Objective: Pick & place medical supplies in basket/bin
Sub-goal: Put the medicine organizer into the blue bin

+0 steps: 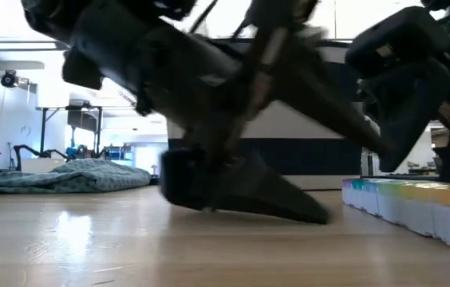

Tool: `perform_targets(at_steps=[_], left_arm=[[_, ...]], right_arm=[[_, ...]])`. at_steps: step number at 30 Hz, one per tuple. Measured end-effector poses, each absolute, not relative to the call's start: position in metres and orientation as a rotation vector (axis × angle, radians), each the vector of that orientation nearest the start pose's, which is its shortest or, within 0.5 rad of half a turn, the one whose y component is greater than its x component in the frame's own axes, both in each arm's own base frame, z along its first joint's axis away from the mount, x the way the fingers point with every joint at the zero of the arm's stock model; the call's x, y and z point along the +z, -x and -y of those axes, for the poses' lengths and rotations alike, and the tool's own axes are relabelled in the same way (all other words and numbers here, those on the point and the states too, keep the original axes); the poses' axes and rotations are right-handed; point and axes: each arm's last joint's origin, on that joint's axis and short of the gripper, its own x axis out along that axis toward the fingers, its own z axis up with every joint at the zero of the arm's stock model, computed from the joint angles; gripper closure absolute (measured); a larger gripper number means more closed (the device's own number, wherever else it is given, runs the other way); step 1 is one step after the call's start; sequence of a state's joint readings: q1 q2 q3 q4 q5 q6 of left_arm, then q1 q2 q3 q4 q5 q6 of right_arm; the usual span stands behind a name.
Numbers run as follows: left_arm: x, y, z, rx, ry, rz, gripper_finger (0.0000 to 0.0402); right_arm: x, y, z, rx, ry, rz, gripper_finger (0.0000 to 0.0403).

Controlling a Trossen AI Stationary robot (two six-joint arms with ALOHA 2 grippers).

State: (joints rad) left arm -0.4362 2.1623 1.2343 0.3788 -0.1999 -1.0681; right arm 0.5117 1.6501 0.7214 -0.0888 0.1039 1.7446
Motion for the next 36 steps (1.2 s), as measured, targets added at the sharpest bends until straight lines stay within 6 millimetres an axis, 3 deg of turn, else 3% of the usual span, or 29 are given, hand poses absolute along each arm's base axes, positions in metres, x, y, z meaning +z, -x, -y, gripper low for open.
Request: perform_targets(at_steps=[7, 16, 22, 27, 33, 36], left_arm=[[0.107, -0.424, 0.195, 0.033, 0.846, -0.584, 0.013], [0.098, -0.414, 0.195, 0.074, 0.826, -0.671, 0.013], [0.097, -0.41, 0.201, 0.071, 0.821, -0.674, 0.013], [0.093, -0.405, 0.202, 0.099, 0.804, -0.674, 0.013], [0.097, -0.4, 0.208, 0.095, 0.793, -0.681, 0.013], [0.098, -0.393, 0.214, 0.111, 0.76, -0.72, 0.013]], right_arm=[[0.127, -0.268, -0.135, -0.456, -1.199, -0.951, 0.0094], [0.147, -0.284, -0.139, -0.216, -1.094, -0.807, 0.0107], [0.156, -0.277, -0.139, -0.265, -0.99, -0.916, 0.0106], [0.167, -0.28, -0.147, -0.152, -0.911, -0.965, 0.0104], [0.169, -0.272, -0.144, -0.37, -0.883, -1.04, 0.0102], [0.169, -0.272, -0.149, -0.379, -0.887, -1.051, 0.0094]])
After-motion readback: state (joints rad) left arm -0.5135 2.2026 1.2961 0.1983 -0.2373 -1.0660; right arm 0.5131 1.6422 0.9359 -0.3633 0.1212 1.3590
